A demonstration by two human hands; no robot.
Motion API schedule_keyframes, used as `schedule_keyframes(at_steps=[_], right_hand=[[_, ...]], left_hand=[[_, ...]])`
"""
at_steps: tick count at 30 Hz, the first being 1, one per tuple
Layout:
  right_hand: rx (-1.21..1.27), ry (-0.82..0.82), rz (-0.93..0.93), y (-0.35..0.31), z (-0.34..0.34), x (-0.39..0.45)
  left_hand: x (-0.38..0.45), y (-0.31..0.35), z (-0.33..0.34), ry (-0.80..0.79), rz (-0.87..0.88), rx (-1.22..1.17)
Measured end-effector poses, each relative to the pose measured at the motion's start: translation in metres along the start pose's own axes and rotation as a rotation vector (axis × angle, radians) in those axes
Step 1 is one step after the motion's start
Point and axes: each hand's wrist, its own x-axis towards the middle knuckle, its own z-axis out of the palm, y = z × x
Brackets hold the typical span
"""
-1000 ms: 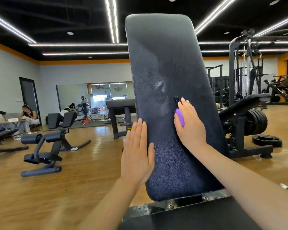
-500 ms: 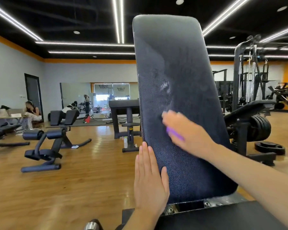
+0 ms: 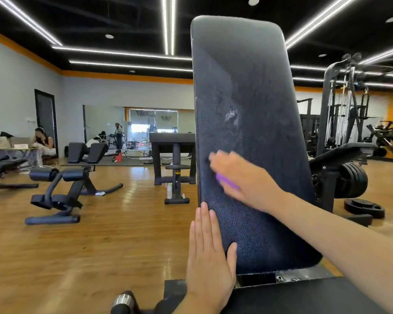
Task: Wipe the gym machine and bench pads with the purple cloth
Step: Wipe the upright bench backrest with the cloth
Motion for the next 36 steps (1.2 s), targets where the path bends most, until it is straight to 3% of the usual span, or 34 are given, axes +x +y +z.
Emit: schedule_keyframes(at_steps=[2,4,5,8,10,14,20,25,30,32,34,36], right_hand=[[0.119,0.132,0.470,0.012,0.007,0.029],[0.177,0.201,0.674,0.001,0.009,0.043],[0.146,0.192,0.618,-0.009,0.008,0.038],[0.139,0.008,0.144,-0.036,0.000,0.006],[0.215,-0.091,0.001,-0.034,-0.002,-0.002],[0.106,-0.086,-0.154,-0.019,-0.001,0.020],[0.138,0.035,0.170,-0.031,0.009,0.048],[0.299,-0.037,-0.089,-0.030,-0.006,-0.013],[0.173,-0.010,-0.162,-0.020,0.002,0.003],[0.101,0.044,-0.001,-0.006,0.010,0.032],[0.130,0.107,0.259,0.011,0.012,0.059],[0.183,0.129,0.397,0.015,0.011,0.068]], left_hand=[[0.001,0.001,0.000,0.003,-0.014,0.003],[0.001,0.001,-0.001,-0.011,-0.017,-0.011],[-0.001,0.001,-0.001,-0.010,-0.021,-0.024],[-0.001,0.001,0.003,0.004,-0.047,-0.062],[0.001,0.001,0.005,0.004,-0.058,-0.086],[-0.001,0.001,0.006,0.000,-0.054,-0.096],[0.001,-0.002,0.003,-0.006,-0.027,-0.102],[0.003,-0.002,0.006,0.001,-0.036,-0.124],[0.004,0.002,0.006,0.016,-0.047,-0.103],[0.004,0.001,0.004,0.021,-0.040,-0.083],[0.004,0.001,0.002,0.007,-0.035,-0.053],[0.005,-0.001,0.000,0.007,-0.032,-0.047]])
